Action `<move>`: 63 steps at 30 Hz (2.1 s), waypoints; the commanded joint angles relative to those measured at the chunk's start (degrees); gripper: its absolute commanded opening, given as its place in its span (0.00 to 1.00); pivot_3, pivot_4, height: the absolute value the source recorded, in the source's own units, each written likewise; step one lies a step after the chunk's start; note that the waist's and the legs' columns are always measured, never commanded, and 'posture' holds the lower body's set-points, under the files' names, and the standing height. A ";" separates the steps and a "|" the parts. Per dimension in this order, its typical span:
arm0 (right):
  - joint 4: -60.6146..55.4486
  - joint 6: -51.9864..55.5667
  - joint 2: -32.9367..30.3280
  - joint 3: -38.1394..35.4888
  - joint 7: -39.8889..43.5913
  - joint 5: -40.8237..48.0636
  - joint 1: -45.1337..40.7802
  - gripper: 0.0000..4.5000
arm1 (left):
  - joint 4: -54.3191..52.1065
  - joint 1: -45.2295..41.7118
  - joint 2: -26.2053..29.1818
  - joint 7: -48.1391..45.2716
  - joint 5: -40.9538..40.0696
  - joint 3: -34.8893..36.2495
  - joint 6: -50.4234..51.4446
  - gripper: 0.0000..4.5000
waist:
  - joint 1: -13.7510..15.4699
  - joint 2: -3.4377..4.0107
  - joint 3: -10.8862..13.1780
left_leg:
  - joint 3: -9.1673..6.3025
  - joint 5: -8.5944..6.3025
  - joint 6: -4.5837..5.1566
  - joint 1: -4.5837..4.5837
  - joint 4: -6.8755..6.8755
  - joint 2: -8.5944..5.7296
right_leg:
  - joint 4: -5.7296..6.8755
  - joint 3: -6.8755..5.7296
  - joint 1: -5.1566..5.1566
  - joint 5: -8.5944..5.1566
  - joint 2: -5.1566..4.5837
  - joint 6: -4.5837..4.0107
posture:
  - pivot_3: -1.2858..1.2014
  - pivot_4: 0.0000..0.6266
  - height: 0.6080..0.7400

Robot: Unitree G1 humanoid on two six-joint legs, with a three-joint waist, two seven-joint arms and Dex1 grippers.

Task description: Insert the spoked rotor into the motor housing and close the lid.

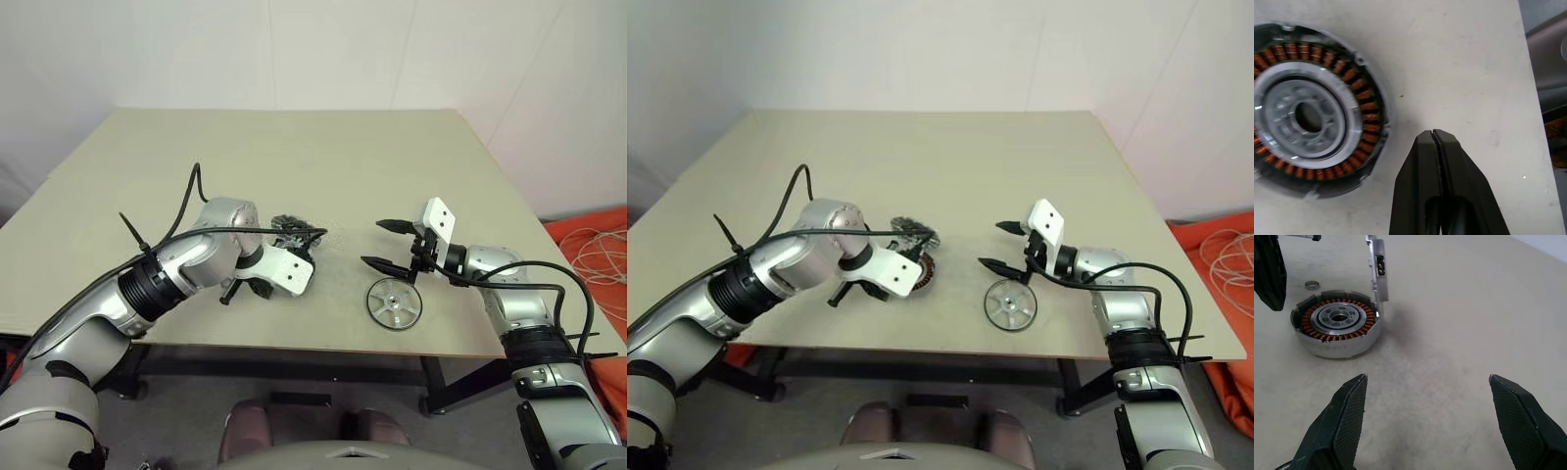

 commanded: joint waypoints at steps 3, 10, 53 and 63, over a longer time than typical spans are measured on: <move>0.13 -1.89 0.21 -0.26 0.28 0.32 -1.36 1.00 | -1.74 -1.09 -0.78 1.67 0.89 1.96 -0.17 0.01 | 0.00 0.00 0.00 | 0.00 0.00 0.00 0.00 0.00 0.00 | 0.00 0.00 0.00 0.00 0.00 0.00 | 0.52 0.00 1.00; -0.28 -1.75 0.20 -0.25 0.22 0.34 -1.04 1.00 | -4.73 -1.23 -1.70 3.07 0.70 3.29 1.87 0.01 | 0.00 0.00 0.00 | 0.00 0.00 0.00 0.00 0.01 0.00 | 0.01 0.00 0.00 0.00 0.00 -0.01 | 0.52 0.00 1.00; -8.83 2.43 -4.38 -2.03 3.37 3.85 -0.88 1.00 | -22.55 29.92 -1.05 26.06 -30.22 58.46 41.87 0.99 | -1.76 0.18 -0.10 | -0.01 -0.10 0.17 0.05 0.14 0.02 | 0.04 -0.02 0.06 -0.01 0.03 0.01 | 0.52 0.00 1.00; -7.77 1.27 -5.82 -0.87 7.48 3.87 -2.15 1.00 | -14.00 49.92 -9.62 37.89 -33.68 64.76 5.54 0.99 | -1.44 0.13 -0.10 | -0.06 -0.16 0.28 0.10 0.19 0.05 | -0.10 -0.12 0.15 -0.24 0.03 0.41 | 0.52 0.00 1.00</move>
